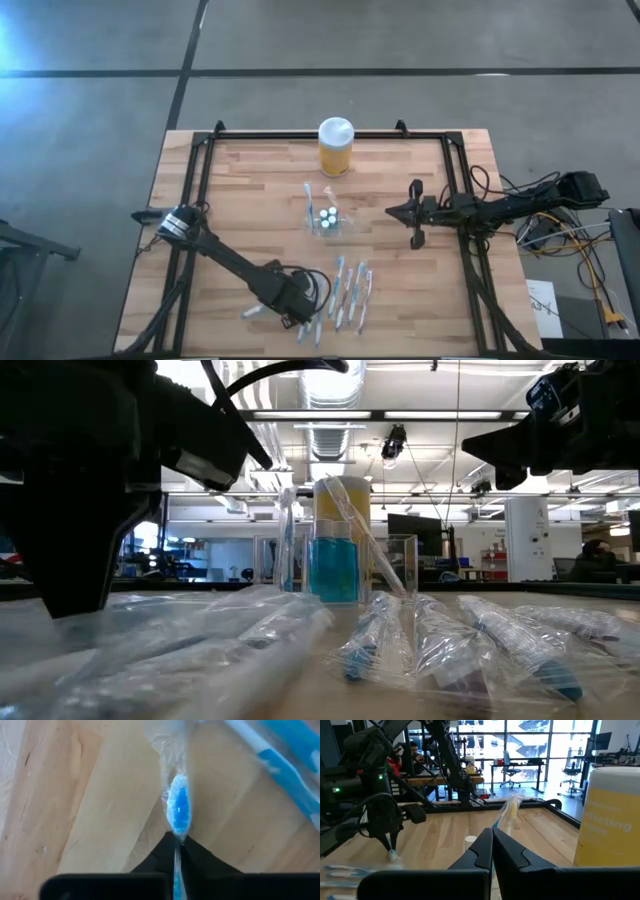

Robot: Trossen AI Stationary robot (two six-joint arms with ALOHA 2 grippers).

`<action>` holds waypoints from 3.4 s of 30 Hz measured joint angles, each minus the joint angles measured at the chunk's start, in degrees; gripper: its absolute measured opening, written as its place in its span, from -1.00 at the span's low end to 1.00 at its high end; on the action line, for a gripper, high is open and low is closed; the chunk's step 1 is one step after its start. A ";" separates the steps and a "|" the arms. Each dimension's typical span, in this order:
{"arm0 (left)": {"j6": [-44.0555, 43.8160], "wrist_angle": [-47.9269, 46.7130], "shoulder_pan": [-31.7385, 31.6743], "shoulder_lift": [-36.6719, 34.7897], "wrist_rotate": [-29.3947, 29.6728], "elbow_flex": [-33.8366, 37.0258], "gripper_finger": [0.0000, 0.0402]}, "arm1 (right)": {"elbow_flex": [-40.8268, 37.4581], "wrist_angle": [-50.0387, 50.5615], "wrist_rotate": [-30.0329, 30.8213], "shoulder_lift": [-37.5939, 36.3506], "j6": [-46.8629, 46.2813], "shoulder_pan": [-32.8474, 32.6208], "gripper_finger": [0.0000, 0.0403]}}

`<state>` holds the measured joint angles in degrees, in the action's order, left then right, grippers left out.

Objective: Pick & Place toothbrushing station
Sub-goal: Put the blue toothbrush into the transparent organizer

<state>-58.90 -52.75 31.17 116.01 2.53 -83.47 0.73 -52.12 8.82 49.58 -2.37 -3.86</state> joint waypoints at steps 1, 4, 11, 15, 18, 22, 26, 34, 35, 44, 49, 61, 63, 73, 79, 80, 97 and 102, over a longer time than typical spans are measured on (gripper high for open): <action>0.08 0.00 -0.02 -0.31 0.11 0.06 -0.95 | 0.00 0.00 0.00 0.00 0.00 -0.02 -0.96; 0.86 -0.37 -0.03 -1.84 1.85 0.16 -0.95 | 0.00 0.08 0.00 0.00 0.00 0.00 -0.96; 8.47 -1.00 1.31 -12.30 16.94 0.44 -0.98 | 0.00 0.55 0.04 0.00 0.02 0.00 -0.96; 16.78 0.33 3.08 -21.83 28.75 1.64 -0.97 | 0.00 0.49 0.07 -0.02 0.00 0.00 -0.96; 26.57 5.45 3.88 -29.78 32.59 5.68 -0.99 | 0.00 0.48 0.04 -0.02 -0.40 -0.02 -0.96; 43.15 18.50 4.20 -41.54 31.46 15.68 -0.97 | 0.00 0.73 -0.24 0.04 -1.27 -0.02 -0.96; 55.61 36.05 2.75 -53.84 26.50 29.20 -0.99 | 0.00 1.05 -0.32 0.04 -2.83 -0.24 -0.96; 57.26 68.75 -3.88 -75.90 20.91 58.09 -0.99 | 0.00 2.43 -1.37 0.13 -3.05 -0.42 -0.96; 56.48 71.46 -4.55 -78.16 20.89 61.09 -0.99 | 0.00 2.43 -1.38 0.13 -3.20 -0.42 -0.96; 54.02 77.05 -10.50 -93.38 17.69 75.82 -0.99 | 0.00 2.25 -1.35 0.13 -0.95 -0.39 -0.96; 53.86 77.92 -15.02 -96.34 13.57 78.92 -0.99 | 0.00 1.74 -1.33 0.13 1.34 -0.37 -0.96; 47.75 92.59 -25.44 -87.25 1.26 79.64 -1.00 | 0.00 -4.67 -1.25 0.07 7.58 -0.35 -0.96; 48.67 95.19 -26.11 -84.00 1.24 78.55 -1.00 | 0.57 -5.55 -1.20 0.02 8.38 -0.35 -0.96; 49.34 112.05 -26.72 -65.37 9.68 77.39 -1.00 | 5.94 0.05 -1.22 0.09 5.32 -0.37 -0.96; 49.12 115.71 -27.47 -55.58 12.34 73.14 -1.00 | 6.43 3.39 -1.27 0.11 1.18 -0.37 -0.96; 49.48 116.45 -27.45 -54.42 12.30 72.30 -1.00 | 6.39 3.38 -1.27 0.11 1.02 -0.37 -0.96; 45.65 117.67 -29.69 -35.77 15.94 62.95 -1.00 | 6.27 3.92 -1.30 0.13 2.37 -0.37 -0.96; 43.52 119.05 -29.70 -31.10 17.36 62.89 -1.00 | 6.27 3.93 -1.30 0.13 2.58 -0.37 -0.96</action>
<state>-15.38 66.30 1.48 84.91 19.89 -20.58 7.01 -48.18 7.52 49.71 0.21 -4.23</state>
